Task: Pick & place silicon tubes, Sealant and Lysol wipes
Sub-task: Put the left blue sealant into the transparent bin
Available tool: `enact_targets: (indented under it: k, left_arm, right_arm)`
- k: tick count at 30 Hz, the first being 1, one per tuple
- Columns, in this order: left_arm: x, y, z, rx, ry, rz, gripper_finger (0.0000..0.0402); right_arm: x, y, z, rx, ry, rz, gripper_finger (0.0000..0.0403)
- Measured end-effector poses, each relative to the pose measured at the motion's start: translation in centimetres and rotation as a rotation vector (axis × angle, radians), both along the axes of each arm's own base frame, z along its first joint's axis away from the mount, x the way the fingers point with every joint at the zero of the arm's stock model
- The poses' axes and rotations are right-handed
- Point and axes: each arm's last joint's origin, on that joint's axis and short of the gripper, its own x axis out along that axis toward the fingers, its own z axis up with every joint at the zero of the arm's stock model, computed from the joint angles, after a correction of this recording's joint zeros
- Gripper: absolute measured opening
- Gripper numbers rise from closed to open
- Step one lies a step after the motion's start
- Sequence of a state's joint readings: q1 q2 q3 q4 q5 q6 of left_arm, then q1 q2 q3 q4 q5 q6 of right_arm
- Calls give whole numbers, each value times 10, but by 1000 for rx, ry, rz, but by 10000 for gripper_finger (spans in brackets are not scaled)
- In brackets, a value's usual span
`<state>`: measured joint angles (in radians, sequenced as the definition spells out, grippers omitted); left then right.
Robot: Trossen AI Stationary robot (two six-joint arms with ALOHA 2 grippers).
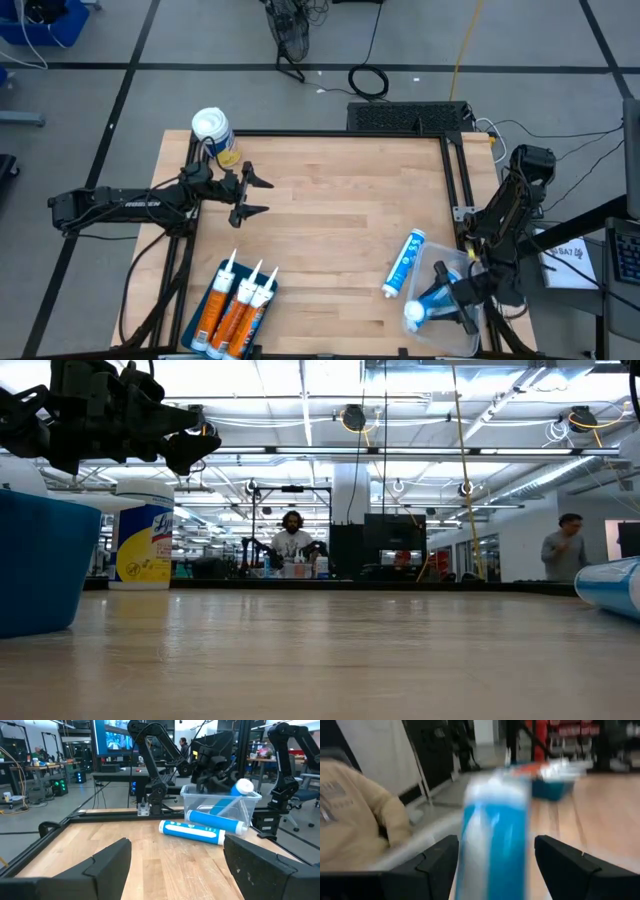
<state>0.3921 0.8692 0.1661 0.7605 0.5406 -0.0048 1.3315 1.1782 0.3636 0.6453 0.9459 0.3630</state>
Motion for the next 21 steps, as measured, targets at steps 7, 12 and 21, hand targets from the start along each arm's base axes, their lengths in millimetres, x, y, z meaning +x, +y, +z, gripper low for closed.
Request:
enact_targets:
  k: [7,12,21]
  left_arm:
    - [0,0,0,0,0,0,310]
    - [0,0,0,0,0,0,310]
    - [0,0,0,0,0,0,310]
  right_arm:
    - [1,2,27,-27,-209,11,244]
    - [4,-1,40,-14,-304,-19,243]
    - [41,4,40,-55,-194,-148,235]
